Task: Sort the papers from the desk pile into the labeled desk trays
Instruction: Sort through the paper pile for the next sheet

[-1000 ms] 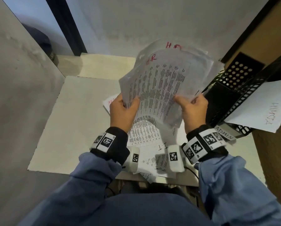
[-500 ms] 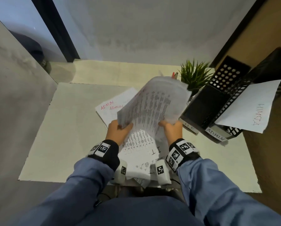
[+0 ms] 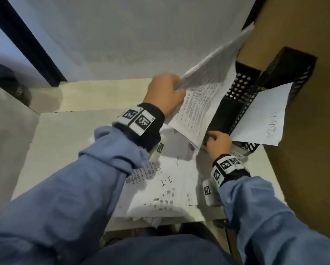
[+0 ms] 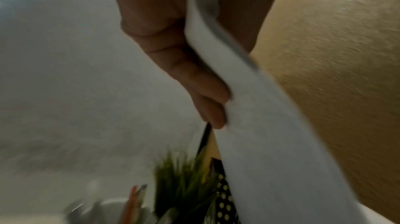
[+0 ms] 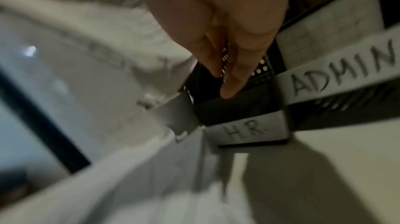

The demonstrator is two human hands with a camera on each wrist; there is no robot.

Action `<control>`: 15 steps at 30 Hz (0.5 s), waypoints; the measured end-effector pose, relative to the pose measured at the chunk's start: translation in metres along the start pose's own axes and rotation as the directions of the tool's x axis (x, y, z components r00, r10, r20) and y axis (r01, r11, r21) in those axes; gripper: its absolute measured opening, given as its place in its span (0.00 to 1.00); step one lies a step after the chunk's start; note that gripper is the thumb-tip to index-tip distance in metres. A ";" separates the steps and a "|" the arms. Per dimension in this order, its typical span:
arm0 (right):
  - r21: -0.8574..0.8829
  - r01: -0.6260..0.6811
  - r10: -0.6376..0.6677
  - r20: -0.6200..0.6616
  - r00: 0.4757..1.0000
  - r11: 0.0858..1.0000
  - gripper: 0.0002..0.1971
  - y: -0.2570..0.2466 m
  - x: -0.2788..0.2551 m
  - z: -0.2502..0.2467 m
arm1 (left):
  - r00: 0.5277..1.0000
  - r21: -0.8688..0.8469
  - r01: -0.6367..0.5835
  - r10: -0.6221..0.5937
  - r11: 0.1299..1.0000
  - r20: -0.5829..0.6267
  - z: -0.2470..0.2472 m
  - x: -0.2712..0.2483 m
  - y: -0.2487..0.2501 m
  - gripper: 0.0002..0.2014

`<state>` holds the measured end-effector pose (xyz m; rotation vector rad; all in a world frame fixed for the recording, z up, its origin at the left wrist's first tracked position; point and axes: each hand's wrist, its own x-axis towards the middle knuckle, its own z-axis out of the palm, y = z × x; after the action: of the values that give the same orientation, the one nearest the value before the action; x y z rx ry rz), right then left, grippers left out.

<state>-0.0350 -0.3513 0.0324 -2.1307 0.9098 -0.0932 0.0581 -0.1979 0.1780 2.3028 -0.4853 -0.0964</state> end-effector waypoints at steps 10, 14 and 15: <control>-0.419 0.149 -0.096 0.145 0.985 0.896 0.16 0.022 -0.009 0.003 | 0.986 0.252 -0.033 -0.010 0.967 0.166 0.109 0.063 0.027 0.09; -0.337 0.155 -0.111 0.145 0.983 0.929 0.18 0.026 -0.014 0.000 | 0.962 0.264 -0.029 -0.044 0.964 0.269 0.132 0.068 0.026 0.10; -0.305 0.162 -0.127 0.133 0.983 0.938 0.19 0.029 -0.014 0.000 | 0.957 0.263 -0.029 -0.049 0.964 0.286 0.135 0.068 0.026 0.11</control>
<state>-0.0620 -0.3540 0.0156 -2.4719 0.7391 0.1044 0.0841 -0.3312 0.1071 2.5674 -0.6705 -0.4019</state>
